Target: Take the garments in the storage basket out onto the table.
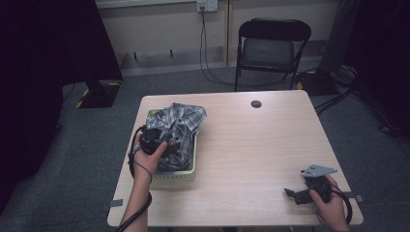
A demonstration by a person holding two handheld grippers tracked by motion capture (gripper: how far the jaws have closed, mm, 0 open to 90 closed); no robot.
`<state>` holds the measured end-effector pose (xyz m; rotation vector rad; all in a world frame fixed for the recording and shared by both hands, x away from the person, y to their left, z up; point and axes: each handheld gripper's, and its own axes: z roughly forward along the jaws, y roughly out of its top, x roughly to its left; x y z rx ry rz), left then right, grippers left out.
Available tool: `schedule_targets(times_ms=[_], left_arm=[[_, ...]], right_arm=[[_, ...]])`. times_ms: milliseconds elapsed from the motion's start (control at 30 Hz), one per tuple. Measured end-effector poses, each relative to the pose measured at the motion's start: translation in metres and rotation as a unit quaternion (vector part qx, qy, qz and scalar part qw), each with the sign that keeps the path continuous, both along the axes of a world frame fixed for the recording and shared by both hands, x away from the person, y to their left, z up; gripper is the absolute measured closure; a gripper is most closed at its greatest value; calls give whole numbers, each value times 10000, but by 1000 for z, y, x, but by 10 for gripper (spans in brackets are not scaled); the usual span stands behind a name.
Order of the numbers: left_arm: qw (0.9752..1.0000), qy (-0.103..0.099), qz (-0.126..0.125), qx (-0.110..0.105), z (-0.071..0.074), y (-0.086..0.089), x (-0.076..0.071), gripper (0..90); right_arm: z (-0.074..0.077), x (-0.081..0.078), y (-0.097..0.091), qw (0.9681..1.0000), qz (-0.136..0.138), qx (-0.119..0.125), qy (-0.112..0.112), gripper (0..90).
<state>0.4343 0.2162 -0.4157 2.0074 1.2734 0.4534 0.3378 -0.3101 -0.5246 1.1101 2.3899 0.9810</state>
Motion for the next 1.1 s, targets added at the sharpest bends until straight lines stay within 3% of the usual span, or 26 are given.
schedule_targets(times_ms=[400, 800, 1100], left_arm=[[9996, 264, 115, -56, -7, -7, 17, 22], [9975, 629, 16, 306, -15, -18, 32, 17], [9961, 814, 157, 292, -26, -19, 40, 4]], right_arm=[[0, 0, 0, 10000, 0, 1, -1, 0], [0, 0, 0, 10000, 0, 0, -1, 0], [0, 0, 0, 10000, 0, 1, 0, 0]])
